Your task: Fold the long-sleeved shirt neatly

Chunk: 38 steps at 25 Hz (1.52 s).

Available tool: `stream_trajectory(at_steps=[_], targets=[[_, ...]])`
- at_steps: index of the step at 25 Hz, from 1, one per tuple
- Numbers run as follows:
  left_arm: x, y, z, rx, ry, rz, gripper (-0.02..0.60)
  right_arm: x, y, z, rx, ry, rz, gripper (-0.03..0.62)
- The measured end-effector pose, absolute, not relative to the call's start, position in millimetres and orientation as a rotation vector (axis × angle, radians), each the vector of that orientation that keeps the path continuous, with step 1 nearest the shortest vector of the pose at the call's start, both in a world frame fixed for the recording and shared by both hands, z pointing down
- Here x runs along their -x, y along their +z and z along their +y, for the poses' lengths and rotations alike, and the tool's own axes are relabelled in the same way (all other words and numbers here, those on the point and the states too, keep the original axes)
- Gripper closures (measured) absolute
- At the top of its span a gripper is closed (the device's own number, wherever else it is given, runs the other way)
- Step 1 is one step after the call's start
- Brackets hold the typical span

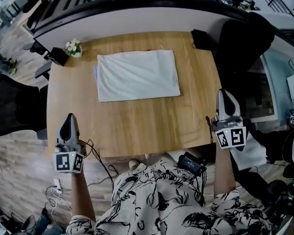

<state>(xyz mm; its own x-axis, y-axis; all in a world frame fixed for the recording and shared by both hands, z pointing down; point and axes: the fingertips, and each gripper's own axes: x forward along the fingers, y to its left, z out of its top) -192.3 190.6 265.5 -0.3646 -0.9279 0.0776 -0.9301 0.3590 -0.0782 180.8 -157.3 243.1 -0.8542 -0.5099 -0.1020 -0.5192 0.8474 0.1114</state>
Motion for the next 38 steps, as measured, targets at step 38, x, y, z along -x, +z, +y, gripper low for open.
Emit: stream_trajectory(at_steps=[38], targets=[[96.8,193.3,404.3,-1.562,-0.008,-2.807,0.577,-363.1,185.3,33.0,1.083,0.108,2.867,0.585]])
